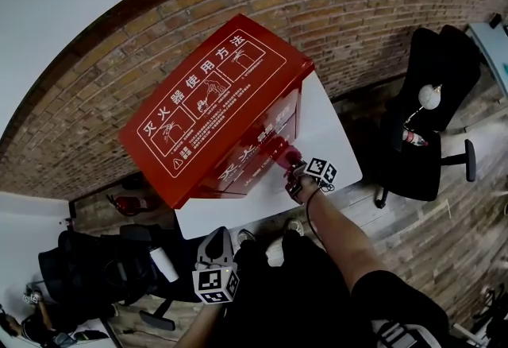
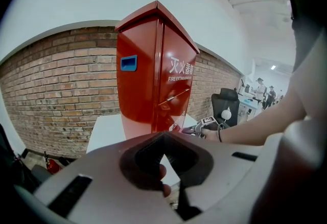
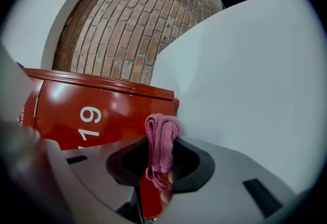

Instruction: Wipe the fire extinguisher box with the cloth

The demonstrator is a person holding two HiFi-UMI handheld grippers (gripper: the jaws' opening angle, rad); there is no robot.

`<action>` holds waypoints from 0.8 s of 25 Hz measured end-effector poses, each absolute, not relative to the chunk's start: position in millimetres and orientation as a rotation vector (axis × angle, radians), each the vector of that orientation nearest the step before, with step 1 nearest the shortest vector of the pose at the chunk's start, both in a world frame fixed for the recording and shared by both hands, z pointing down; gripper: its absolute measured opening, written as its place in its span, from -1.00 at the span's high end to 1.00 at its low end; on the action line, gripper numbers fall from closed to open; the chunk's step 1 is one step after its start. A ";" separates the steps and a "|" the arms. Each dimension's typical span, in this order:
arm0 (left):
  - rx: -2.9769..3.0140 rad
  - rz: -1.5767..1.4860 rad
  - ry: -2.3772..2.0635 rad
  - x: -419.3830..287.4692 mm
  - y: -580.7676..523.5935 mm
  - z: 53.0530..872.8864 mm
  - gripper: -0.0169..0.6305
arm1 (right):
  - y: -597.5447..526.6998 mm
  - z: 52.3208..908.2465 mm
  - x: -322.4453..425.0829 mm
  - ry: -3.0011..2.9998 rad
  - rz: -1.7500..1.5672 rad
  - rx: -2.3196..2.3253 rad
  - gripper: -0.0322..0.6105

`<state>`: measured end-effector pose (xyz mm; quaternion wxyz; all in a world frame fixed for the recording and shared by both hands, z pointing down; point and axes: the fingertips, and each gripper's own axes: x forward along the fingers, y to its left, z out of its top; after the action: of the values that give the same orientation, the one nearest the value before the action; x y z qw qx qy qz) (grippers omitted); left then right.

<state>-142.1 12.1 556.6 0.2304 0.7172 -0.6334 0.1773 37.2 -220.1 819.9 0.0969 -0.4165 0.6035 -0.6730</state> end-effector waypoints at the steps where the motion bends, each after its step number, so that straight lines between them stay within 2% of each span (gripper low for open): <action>1: 1.975 0.488 -1.746 -142.2 11.4 556.1 0.86 | -219.9 816.4 37.2 1.784 -1.990 -1.224 0.56; 20: 2.008 0.467 -1.745 -135.7 5.5 551.3 0.86 | -214.4 743.7 32.0 1.789 -1.909 -1.037 0.56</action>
<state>-135.7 5.5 551.3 0.2184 0.7255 -0.6305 0.1686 32.0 -214.4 743.7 0.1628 -0.3636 0.6273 -0.6692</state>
